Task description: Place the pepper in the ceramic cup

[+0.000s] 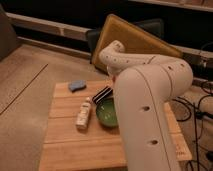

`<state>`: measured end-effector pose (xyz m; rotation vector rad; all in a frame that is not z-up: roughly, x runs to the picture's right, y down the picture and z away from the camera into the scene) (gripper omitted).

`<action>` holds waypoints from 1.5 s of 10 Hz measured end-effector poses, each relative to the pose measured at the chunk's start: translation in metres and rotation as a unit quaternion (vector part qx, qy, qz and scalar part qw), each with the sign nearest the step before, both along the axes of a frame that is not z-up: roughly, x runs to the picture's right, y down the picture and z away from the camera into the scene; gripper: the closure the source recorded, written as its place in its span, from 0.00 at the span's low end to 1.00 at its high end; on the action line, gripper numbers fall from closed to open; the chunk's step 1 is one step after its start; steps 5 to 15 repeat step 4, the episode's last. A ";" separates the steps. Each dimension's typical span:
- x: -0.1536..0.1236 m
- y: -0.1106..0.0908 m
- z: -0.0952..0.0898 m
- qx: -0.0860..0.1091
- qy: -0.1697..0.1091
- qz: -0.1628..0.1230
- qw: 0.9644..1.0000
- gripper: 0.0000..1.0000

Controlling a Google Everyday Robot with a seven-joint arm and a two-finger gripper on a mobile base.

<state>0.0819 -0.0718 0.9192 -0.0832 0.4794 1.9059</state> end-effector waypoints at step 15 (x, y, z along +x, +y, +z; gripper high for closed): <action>-0.011 0.001 0.000 -0.002 -0.018 0.001 1.000 0.35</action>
